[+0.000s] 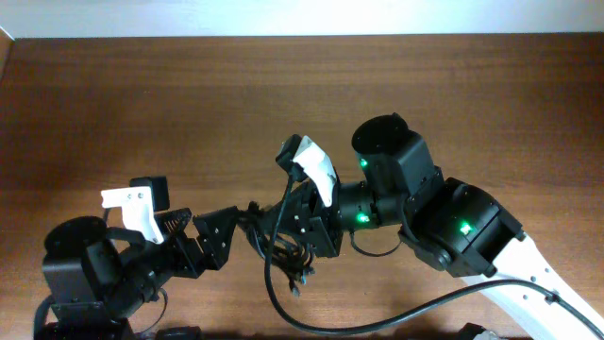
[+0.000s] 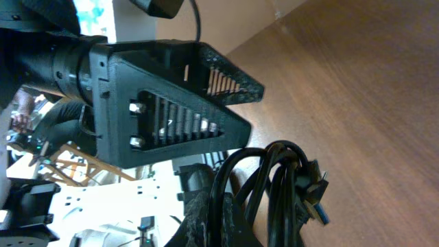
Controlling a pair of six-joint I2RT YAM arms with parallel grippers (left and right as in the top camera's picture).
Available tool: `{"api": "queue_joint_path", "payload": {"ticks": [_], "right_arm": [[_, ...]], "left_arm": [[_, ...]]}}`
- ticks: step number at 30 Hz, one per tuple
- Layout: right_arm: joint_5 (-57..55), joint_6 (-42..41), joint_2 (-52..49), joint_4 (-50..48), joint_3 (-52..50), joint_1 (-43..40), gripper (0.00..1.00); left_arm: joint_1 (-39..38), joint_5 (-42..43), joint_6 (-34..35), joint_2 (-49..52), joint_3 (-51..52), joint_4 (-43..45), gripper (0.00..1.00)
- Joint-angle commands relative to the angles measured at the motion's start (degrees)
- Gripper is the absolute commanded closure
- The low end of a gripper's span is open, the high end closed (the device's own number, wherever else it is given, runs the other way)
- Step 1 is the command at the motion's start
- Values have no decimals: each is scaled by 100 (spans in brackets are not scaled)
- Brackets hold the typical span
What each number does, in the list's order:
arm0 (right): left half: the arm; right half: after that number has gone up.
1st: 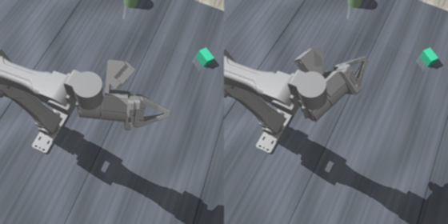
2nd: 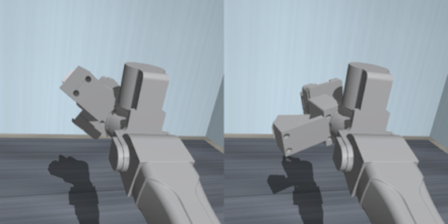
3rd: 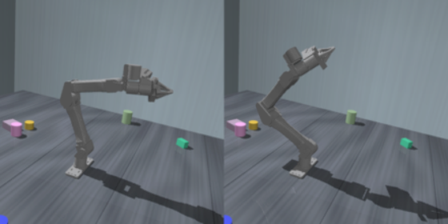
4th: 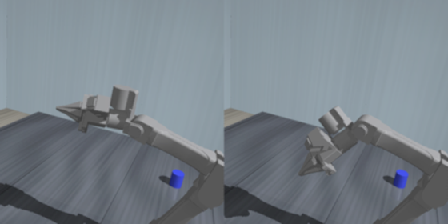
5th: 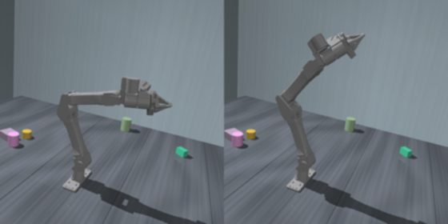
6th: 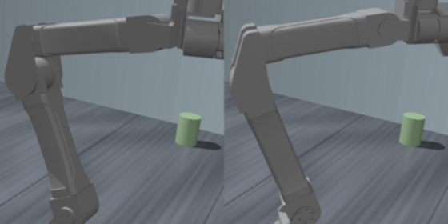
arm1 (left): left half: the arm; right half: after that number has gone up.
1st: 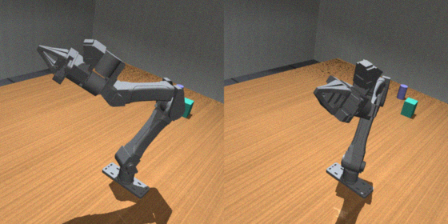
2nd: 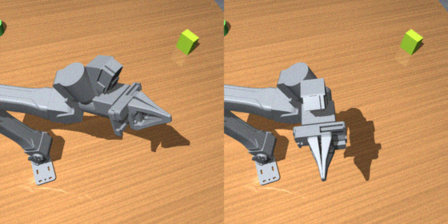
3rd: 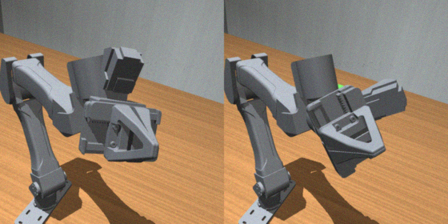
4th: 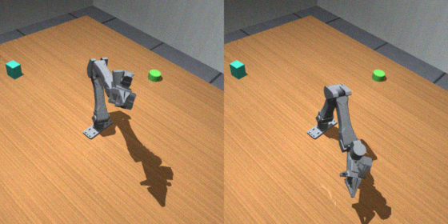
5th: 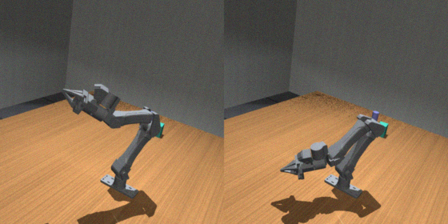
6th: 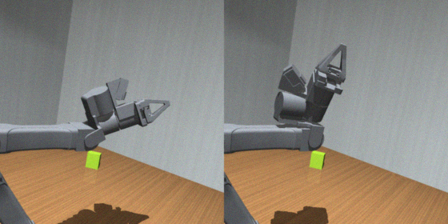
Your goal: Untangle cables
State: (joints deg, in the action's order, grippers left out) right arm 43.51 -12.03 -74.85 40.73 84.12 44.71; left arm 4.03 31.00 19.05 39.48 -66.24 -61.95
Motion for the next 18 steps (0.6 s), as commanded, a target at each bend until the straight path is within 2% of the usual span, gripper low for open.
{"api": "queue_joint_path", "payload": {"ticks": [1, 3, 6, 8, 9, 13, 17, 18], "right_arm": [[92, -201, 68, -114, 136, 57, 96], [90, -201, 68, -348, 136, 57, 96], [87, -201, 66, -745, 136, 55, 96], [81, -201, 66, -907, 136, 55, 96], [-201, -201, 68, -929, 136, 55, 96], [-745, -201, 66, -973, 136, 55, 96], [-981, -232, 66, -988, 136, 57, 96], [-968, -507, 66, -1014, 136, 57, 96]], "left_arm": [[-15, 192, -951, -22, -57, -72, 1], [-13, 284, -1316, -22, -57, -118, 1], [-13, 264, -1318, -22, -57, -221, 1], [-13, 264, -1600, -22, -57, -262, 1], [-15, 267, -1882, -22, -57, -382, 1], [-13, 267, -2218, -22, -57, -540, 1], [-13, 267, -2214, -22, -57, -544, 1], [-13, 269, -2212, -22, -57, -544, 1]]}}
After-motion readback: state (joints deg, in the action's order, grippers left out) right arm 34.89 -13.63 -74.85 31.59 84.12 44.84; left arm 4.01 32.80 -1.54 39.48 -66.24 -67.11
